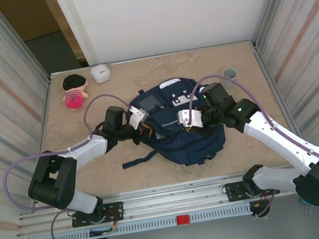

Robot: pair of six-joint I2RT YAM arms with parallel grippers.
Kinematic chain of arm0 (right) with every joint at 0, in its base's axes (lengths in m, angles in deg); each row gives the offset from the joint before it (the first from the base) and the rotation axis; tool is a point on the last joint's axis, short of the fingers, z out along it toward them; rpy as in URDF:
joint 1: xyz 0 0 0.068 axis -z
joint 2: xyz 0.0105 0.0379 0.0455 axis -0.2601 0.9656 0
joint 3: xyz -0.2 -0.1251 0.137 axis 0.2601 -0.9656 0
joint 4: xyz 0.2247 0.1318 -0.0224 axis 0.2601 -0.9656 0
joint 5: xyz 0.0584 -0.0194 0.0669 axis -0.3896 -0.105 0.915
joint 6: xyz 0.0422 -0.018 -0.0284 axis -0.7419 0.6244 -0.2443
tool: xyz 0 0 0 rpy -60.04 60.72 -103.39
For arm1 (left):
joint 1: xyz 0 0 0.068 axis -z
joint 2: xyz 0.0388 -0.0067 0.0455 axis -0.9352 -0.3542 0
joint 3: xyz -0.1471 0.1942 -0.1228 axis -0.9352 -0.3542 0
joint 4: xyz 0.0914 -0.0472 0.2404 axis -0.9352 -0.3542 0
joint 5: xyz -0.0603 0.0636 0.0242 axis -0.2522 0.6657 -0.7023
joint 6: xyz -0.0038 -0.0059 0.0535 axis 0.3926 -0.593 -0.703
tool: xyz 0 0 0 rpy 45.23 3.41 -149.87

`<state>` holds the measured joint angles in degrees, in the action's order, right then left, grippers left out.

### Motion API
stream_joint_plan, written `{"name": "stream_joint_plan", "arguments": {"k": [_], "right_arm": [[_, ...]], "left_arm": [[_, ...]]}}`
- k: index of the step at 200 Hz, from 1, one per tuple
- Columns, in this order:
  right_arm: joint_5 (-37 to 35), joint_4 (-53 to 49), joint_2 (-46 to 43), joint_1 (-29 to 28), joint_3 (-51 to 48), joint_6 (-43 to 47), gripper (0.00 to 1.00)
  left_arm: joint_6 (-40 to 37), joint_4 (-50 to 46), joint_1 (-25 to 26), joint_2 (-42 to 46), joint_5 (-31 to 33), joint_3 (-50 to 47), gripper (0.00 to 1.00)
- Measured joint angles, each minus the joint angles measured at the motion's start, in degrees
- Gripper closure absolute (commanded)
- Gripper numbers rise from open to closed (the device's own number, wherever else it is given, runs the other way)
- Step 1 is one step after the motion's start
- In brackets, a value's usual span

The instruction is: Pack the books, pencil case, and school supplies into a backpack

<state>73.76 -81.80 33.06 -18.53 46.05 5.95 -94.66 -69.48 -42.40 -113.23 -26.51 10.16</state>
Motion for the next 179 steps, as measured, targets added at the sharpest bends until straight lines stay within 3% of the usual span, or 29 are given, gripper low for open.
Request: {"name": "stream_joint_plan", "arguments": {"k": [14,39,92,127,179], "right_arm": [[-0.4,0.0,0.0,0.0,0.0,-1.8,0.55],[-2.8,0.1,-0.2,-2.2,0.2,-6.1,0.37],[-14.1,5.4,-0.2,-16.9,-1.5,-18.6,0.28],[-18.7,10.7,4.6,-18.9,-4.5,-22.5,0.26],[-19.3,14.2,6.6,-22.3,-7.8,-24.2,0.22]], "left_arm": [[-0.5,-0.7,0.0,0.7,0.0,0.0,1.0],[-0.9,-2.1,0.2,1.9,-0.7,0.0,1.0],[-0.2,-4.0,0.9,2.4,-1.2,0.0,1.0],[0.4,-5.8,1.0,3.2,-1.4,0.2,1.0],[2.4,-8.1,1.0,3.4,-1.4,1.6,1.0]]}}
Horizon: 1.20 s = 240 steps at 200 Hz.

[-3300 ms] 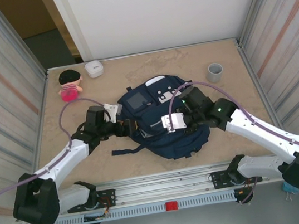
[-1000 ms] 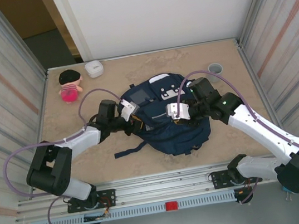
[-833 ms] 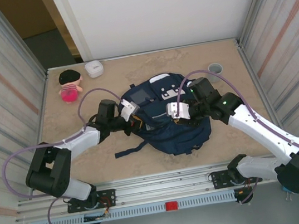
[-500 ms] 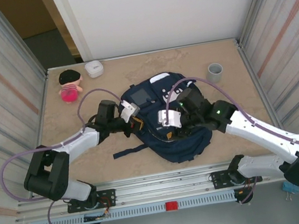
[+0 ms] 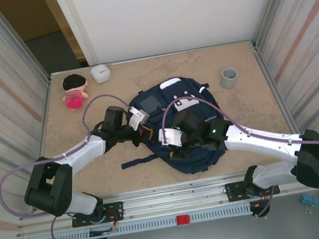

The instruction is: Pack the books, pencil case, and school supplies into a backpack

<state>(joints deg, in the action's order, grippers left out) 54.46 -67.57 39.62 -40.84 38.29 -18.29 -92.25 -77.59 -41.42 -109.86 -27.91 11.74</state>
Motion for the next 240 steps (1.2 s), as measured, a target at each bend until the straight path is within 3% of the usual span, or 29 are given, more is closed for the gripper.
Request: {"name": "stream_joint_plan", "arguments": {"k": [13,31,84,200,240], "right_arm": [[-0.8,0.8,0.0,-0.7,-0.4,-0.2,0.24],[-3.7,1.6,0.2,-1.5,-1.3,-0.9,0.36],[-10.4,5.9,1.9,-1.8,-3.9,-2.8,1.0],[-1.1,14.7,0.6,5.9,-4.3,-6.0,1.0],[7.7,15.8,-2.8,10.5,-5.8,-2.7,1.0]], "left_arm": [[0.6,-0.2,0.0,0.0,-0.1,0.1,1.0],[1.0,-0.2,0.0,0.0,-0.2,0.2,1.0],[0.4,-1.7,0.1,0.1,0.1,0.5,1.0],[-1.9,-7.5,10.6,1.7,0.2,4.5,1.0],[1.3,-4.9,13.8,4.1,2.5,3.7,0.49]]}}
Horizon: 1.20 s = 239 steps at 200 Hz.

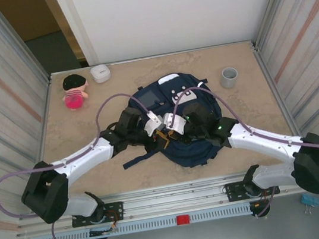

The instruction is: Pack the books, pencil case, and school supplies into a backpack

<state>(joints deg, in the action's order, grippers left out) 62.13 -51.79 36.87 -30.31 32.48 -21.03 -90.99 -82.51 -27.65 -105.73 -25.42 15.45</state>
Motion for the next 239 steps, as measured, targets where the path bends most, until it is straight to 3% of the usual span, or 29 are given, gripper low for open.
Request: {"name": "stream_joint_plan", "arguments": {"k": [27,60,89,123,142,158,174,189,209,239], "right_arm": [[8.9,-4.2,-3.4,5.5,-0.2,5.7,1.0],[17.7,-10.7,-4.4,10.4,0.0,13.8,1.0],[22.2,-14.7,-4.4,11.7,1.0,18.4,1.0],[26.3,-17.3,-4.4,12.5,2.2,21.4,1.0],[27.7,-18.5,-4.4,12.5,2.5,22.4,1.0],[28.6,-19.7,-4.4,12.9,2.8,23.1,1.0],[28.6,-20.4,-4.3,13.7,3.3,23.2,1.0],[28.5,-20.7,-4.3,14.6,3.6,22.6,0.82],[26.5,-20.5,-4.3,15.0,4.9,15.5,0.58],[18.0,-22.3,-4.7,14.2,11.5,-3.7,0.52]], "left_arm": [[-5.0,0.0,-0.3,8.2,1.5,-1.2,0.27],[-18.0,-0.8,-1.0,15.8,6.3,-1.4,0.15],[-29.4,-1.0,-1.0,12.7,9.1,-1.3,0.1],[-37.0,-0.6,-0.7,4.3,10.0,-0.1,0.08],[-39.5,0.0,0.2,0.3,9.9,1.5,0.19],[-40.9,0.5,0.8,-2.1,8.9,3.0,0.49],[-40.8,0.5,1.6,-3.0,7.8,3.2,0.73],[-39.5,0.6,1.9,-3.0,7.6,3.2,0.93],[-35.1,0.6,2.0,-2.6,8.7,3.2,1.0],[-23.9,-0.2,2.4,-1.9,10.8,3.4,1.0]]}}
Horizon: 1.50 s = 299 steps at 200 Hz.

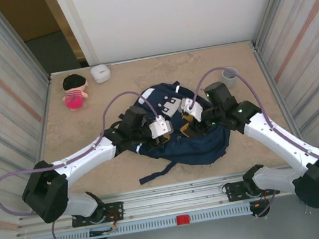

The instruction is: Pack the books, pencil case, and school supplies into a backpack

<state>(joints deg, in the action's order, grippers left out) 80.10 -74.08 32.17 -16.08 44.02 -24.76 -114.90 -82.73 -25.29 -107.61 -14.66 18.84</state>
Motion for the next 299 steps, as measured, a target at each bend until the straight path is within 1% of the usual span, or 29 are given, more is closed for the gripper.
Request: {"name": "stream_joint_plan", "arguments": {"k": [10,23,34,51,65,85,103,130,162,188,211,234,252,282,299], "right_arm": [[-4.7,-1.7,-0.8,-1.5,2.3,-7.7,0.52],[-11.4,-5.4,-2.7,-5.4,4.7,-18.3,0.52],[-15.7,-8.7,-4.5,-8.7,5.7,-26.3,0.57],[-21.0,-12.7,-7.4,-14.3,5.7,-38.6,0.59],[-24.4,-13.9,-9.3,-18.5,4.5,-47.8,0.59],[-29.0,-13.8,-9.7,-23.5,2.3,-58.4,0.59],[-33.5,-13.2,-7.0,-26.8,1.1,-65.1,0.57],[-38.0,-9.3,-1.6,-27.9,-0.4,-69.2,0.54],[-42.3,-4.0,3.1,-27.9,-1.0,-69.5,0.54],[-46.4,-2.1,6.0,-27.9,-0.9,-69.5,0.56],[-49.5,-1.6,7.8,-27.9,-0.6,-69.4,0.64],[-52.4,-4.1,9.4,-27.9,1.8,-69.4,0.7],[-54.6,-5.4,9.2,-27.9,2.4,-69.4,0.77],[-55.8,-6.4,7.7,-26.8,2.3,-69.1,0.92],[-55.3,-6.3,6.9,-25.8,2.2,-68.3,0.99]], "left_arm": [[3.7,-0.6,0.0,0.1,0.3,0.2,1.0],[7.6,-1.2,0.0,0.1,0.4,0.6,1.0],[10.3,-2.1,0.0,0.1,0.4,1.0,1.0],[13.7,-3.2,0.0,0.1,0.1,1.6,1.0],[15.6,-4.1,-0.4,0.1,-0.7,2.1,1.0],[17.9,-5.7,-1.1,-0.2,-2.0,3.2,1.0],[19.3,-6.0,-1.4,-0.5,-3.1,4.1,1.0],[21.1,-6.4,-1.6,-1.4,-4.6,5.2,1.0],[22.9,-6.4,-1.6,-2.1,-6.3,5.6,1.0],[23.5,-6.4,-1.6,-2.1,-6.8,5.6,1.0],[23.5,-6.4,-1.8,-2.1,-6.9,5.6,1.0],[23.5,-6.3,-2.0,-2.1,-6.9,6.2,1.0],[23.4,-6.0,-2.0,-2.1,-6.9,6.7,1.0],[23.4,-5.7,-2.0,-2.1,-6.9,6.8,1.0],[23.4,-5.3,-2.0,-2.1,-6.9,6.8,1.0]]}}
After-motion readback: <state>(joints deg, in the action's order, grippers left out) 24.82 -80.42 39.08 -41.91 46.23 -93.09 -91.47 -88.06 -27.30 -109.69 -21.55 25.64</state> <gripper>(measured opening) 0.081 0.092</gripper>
